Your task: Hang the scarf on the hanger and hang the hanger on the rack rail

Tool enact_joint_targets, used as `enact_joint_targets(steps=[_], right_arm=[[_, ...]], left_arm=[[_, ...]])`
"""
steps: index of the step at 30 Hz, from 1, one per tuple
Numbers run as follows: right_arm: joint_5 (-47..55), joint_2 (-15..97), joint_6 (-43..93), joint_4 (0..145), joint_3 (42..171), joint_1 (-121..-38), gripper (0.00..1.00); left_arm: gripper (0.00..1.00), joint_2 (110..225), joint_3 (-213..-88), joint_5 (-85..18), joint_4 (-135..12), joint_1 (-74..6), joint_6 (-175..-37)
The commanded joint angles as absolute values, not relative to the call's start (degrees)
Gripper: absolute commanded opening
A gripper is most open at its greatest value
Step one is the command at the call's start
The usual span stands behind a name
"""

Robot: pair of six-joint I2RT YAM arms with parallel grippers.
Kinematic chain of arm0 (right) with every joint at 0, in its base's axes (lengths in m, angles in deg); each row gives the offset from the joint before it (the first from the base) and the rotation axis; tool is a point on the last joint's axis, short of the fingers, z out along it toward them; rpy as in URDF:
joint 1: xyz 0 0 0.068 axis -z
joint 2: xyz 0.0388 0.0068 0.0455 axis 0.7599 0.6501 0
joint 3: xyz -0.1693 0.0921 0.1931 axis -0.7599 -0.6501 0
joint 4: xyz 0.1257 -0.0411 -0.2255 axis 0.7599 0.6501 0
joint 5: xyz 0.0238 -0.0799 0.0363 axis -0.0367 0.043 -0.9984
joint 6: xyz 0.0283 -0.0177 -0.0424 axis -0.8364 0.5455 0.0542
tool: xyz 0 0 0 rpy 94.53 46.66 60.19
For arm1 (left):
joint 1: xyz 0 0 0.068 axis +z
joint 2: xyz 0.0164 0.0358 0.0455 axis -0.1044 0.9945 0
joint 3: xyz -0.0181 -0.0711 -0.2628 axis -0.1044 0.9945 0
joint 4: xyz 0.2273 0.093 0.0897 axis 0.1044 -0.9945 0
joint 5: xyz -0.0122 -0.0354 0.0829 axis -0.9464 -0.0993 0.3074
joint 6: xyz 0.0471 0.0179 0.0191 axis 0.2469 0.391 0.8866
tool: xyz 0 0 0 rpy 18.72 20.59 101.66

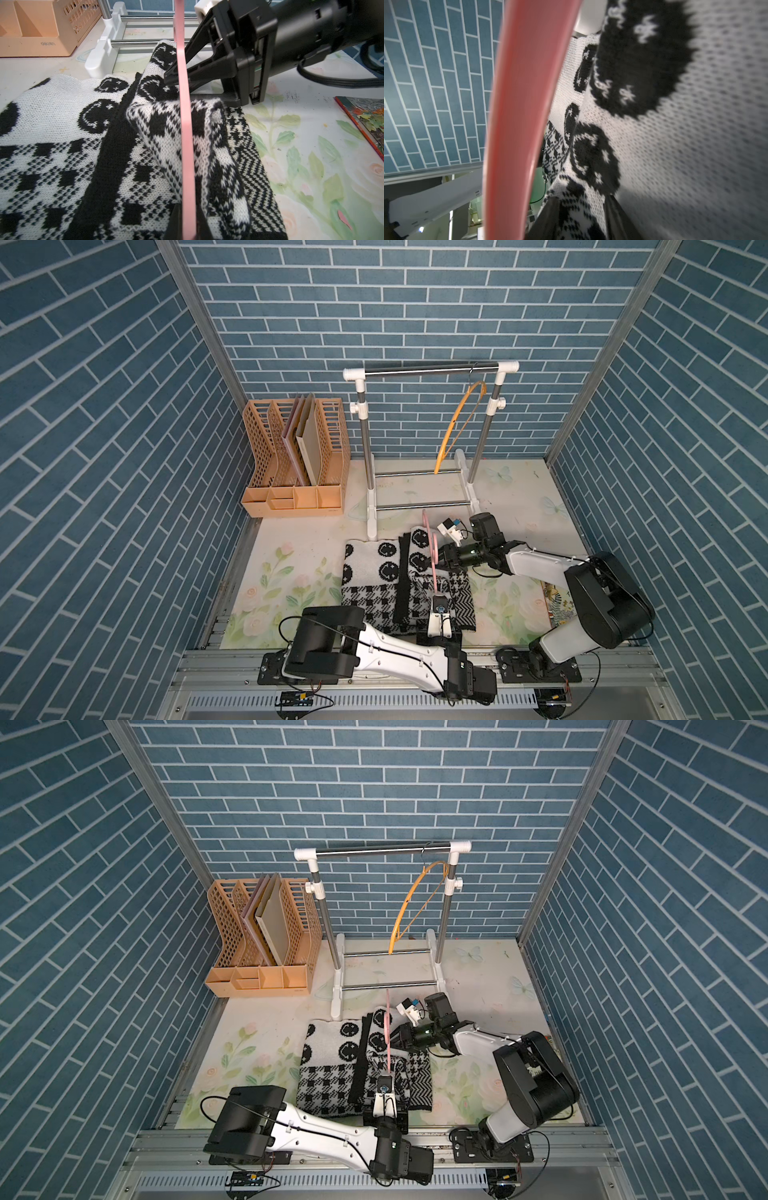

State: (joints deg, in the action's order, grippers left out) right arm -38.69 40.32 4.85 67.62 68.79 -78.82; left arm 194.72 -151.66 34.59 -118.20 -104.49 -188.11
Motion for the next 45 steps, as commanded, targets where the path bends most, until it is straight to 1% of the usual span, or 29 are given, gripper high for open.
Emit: enact_joint_targets(steps=[1,5,11,14,21,26,30,34,36,39,40,42,45], right_arm=[[-39.2,35.8,7.0,73.7,66.5,-77.3,0.46],[-36.9,28.0,6.4,77.6,64.0,-74.5,0.53],[-34.9,16.6,7.3,84.1,63.5,-71.8,0.63],[-33.7,13.0,8.3,88.8,63.8,-72.0,0.63],[-29.4,7.3,11.3,92.9,65.2,-74.6,0.64],[-29.0,9.5,13.7,92.2,65.8,-77.4,0.64],[-28.3,12.7,12.8,89.8,66.9,-78.3,0.63],[-27.2,15.4,10.6,86.6,67.6,-80.9,0.6],[-26.0,16.7,10.0,86.2,68.3,-83.1,0.55],[-26.4,16.6,9.4,85.9,68.7,-83.7,0.53],[-25.7,15.9,9.7,86.9,69.1,-83.7,0.53],[-21.9,13.5,12.2,90.8,71.3,-83.7,0.59],[-15.7,12.1,16.1,100.9,76.8,-83.7,0.64]], left_arm=[[0.0,195.5,-151.0,29.9,-116.8,-109.8,-186.3],[0.0,196.1,-151.6,29.8,-115.8,-109.5,-184.7],[0.0,196.4,-151.6,29.5,-114.2,-109.1,-183.3],[0.0,196.6,-151.8,29.3,-113.7,-108.8,-182.3],[0.0,196.9,-151.9,28.8,-111.7,-108.1,-180.0],[0.0,197.6,-152.4,28.5,-111.0,-108.0,-179.2],[0.0,198.0,-153.1,28.6,-111.0,-108.0,-178.8],[0.0,198.3,-153.7,28.6,-110.9,-108.0,-178.5],[0.0,198.6,-154.2,28.7,-111.3,-108.0,-178.3],[0.0,198.9,-154.6,28.7,-111.4,-108.0,-178.2],[0.0,198.9,-154.6,28.8,-111.3,-108.0,-178.2],[0.0,198.8,-154.6,28.7,-111.1,-107.9,-178.2],[0.0,198.8,-154.5,28.5,-111.3,-107.9,-178.4]])
